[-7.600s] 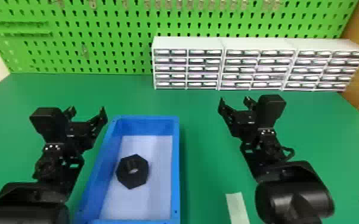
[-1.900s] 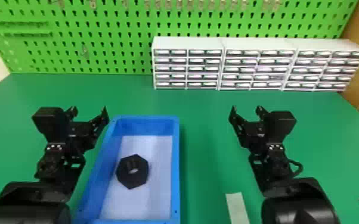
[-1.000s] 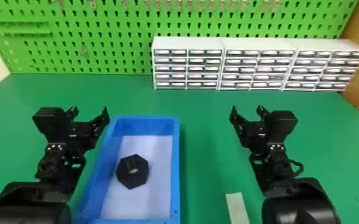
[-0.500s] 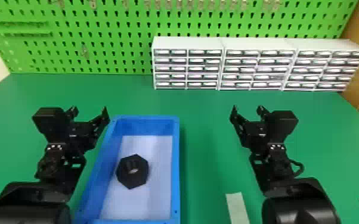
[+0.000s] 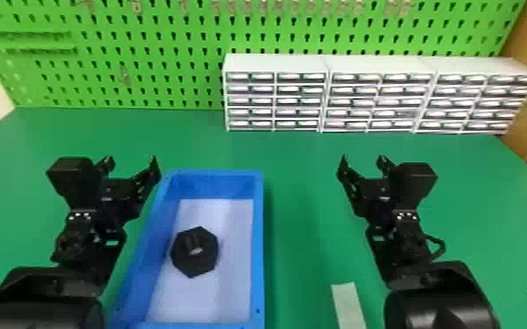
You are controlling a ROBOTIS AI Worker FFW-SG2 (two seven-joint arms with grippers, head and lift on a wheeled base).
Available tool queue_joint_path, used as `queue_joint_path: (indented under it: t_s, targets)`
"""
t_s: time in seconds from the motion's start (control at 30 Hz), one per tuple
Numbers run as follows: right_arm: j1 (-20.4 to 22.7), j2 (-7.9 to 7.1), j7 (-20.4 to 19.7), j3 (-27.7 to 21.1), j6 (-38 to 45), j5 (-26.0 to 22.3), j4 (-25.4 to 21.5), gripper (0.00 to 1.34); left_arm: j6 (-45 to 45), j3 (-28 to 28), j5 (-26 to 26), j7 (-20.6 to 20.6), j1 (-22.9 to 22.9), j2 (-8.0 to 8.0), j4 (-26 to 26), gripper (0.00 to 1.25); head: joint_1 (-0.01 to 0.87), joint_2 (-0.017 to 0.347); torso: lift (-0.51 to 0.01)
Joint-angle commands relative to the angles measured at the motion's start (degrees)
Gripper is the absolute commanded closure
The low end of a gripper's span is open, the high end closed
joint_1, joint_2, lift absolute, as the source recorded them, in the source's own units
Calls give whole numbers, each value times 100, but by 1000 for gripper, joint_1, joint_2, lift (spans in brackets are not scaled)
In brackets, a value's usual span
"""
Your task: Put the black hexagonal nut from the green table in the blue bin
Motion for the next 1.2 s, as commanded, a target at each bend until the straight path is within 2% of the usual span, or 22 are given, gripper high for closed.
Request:
queue_joint_path:
  t_s: [0.0, 1.17]
  targets:
    - [-1, -3, -1, 13, 11, -6, 0, 479, 0, 2, 0, 0, 0, 0, 0, 394, 686, 52, -97]
    - [-1, -12, 8, 22, 55, -50, 0, 479, 0, 2, -9, 0, 0, 0, 0, 394, 686, 52, -97]
